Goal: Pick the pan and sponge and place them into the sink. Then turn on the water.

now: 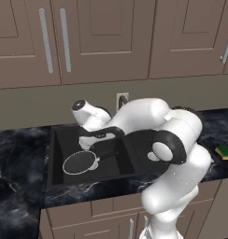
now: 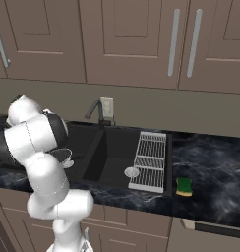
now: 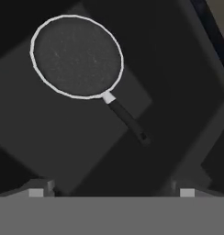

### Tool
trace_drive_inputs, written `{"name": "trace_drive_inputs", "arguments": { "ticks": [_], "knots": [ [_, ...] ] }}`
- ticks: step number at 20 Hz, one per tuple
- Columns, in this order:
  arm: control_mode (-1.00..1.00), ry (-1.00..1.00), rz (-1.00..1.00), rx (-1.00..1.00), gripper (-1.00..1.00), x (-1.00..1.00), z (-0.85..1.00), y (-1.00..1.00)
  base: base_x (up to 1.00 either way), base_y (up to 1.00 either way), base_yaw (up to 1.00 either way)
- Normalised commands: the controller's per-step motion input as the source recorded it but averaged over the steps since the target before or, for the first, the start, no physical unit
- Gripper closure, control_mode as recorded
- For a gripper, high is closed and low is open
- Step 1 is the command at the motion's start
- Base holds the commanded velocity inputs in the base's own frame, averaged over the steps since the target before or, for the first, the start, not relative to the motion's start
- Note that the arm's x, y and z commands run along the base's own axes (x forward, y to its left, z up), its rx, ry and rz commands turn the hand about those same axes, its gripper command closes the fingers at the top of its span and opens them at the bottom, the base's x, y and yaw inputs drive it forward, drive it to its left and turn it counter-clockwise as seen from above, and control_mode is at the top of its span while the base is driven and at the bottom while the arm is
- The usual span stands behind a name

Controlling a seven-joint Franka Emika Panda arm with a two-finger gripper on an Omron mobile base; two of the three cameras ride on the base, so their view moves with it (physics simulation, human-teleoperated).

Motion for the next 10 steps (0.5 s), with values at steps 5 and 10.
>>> {"name": "trace_drive_inputs", "arguments": {
  "ticks": [5, 10],
  "knots": [
    [-1.00, -0.17, 0.00, 0.09, -1.00, -1.00, 0.68, -0.16, 0.00, 0.00, 0.00],
    [-1.00, -0.15, 0.00, 0.10, -1.00, -0.93, 0.85, -0.23, 0.00, 0.00, 0.00]
  ]
}}
